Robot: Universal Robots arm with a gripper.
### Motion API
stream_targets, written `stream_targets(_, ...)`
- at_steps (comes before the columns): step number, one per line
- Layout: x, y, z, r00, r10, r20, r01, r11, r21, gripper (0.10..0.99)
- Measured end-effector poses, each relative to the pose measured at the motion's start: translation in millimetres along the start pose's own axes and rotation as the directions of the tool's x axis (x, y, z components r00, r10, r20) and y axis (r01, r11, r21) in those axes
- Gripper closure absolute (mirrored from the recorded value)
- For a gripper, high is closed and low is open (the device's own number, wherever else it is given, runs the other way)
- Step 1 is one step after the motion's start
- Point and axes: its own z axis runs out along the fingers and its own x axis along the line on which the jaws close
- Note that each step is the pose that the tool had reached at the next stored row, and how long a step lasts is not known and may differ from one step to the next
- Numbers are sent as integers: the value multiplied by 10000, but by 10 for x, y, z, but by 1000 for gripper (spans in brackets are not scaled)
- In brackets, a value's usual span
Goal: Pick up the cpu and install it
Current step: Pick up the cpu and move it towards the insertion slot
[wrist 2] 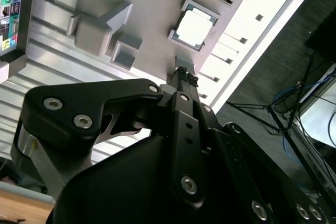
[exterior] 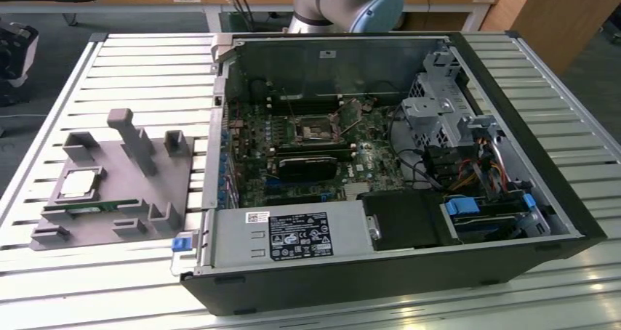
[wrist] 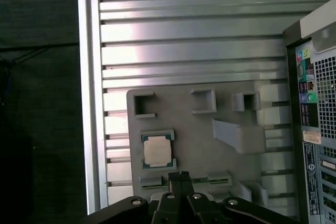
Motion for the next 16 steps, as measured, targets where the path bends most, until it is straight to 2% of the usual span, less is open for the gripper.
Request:
stream_targets(5, 0, -34, 89, 10000, 0, -3, 0, 10000, 0, 973)
stream_targets(7, -1, -59, 124, 10000, -13, -11, 13, 10000, 1, 855)
stream_targets(8, -2, -68, 142, 10000, -33, -22, 33, 10000, 0, 855)
stream_targets(10, -2, -83, 178, 9999, -117, -62, 117, 9999, 1, 737)
stream_targets(11, -2, -89, 196, 9998, -167, -84, 167, 9999, 1, 737)
stream_targets(12, -2, -94, 213, 9997, -207, -100, 207, 9998, 1, 620)
stream_targets(13, -1, -97, 231, 9997, -235, -112, 235, 9997, 1, 620)
stream_targets(14, 0, -99, 250, 9996, -250, -125, 250, 9997, 1, 561)
stream_targets(15, 0, -101, 267, 9996, -257, -136, 257, 9997, 2, 561)
stream_targets(16, 0, -102, 286, 9996, -259, -144, 259, 9997, 2, 506)
